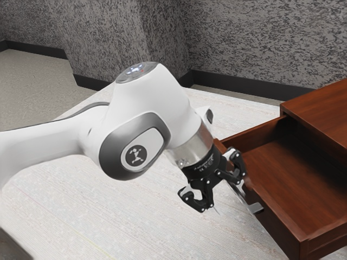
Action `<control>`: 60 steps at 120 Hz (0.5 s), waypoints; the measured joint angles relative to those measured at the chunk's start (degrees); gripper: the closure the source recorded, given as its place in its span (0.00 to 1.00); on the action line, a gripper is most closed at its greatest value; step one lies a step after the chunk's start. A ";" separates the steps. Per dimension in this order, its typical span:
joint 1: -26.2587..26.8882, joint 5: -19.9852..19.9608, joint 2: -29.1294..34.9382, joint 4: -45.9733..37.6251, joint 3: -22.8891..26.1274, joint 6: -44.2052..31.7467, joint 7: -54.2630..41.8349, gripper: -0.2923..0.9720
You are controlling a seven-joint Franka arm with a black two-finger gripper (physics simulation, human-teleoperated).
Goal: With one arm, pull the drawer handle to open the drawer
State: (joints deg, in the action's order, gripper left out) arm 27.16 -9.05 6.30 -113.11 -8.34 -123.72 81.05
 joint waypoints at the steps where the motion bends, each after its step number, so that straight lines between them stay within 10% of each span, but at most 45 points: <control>1: -0.01 0.01 0.00 0.01 0.00 -0.01 0.00 0.50; 60: 0.35 3.48 1.56 3.98 0.27 0.73 0.22 0.48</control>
State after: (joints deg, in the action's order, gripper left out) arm 27.50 -5.57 7.86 -109.13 -8.07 -122.99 81.27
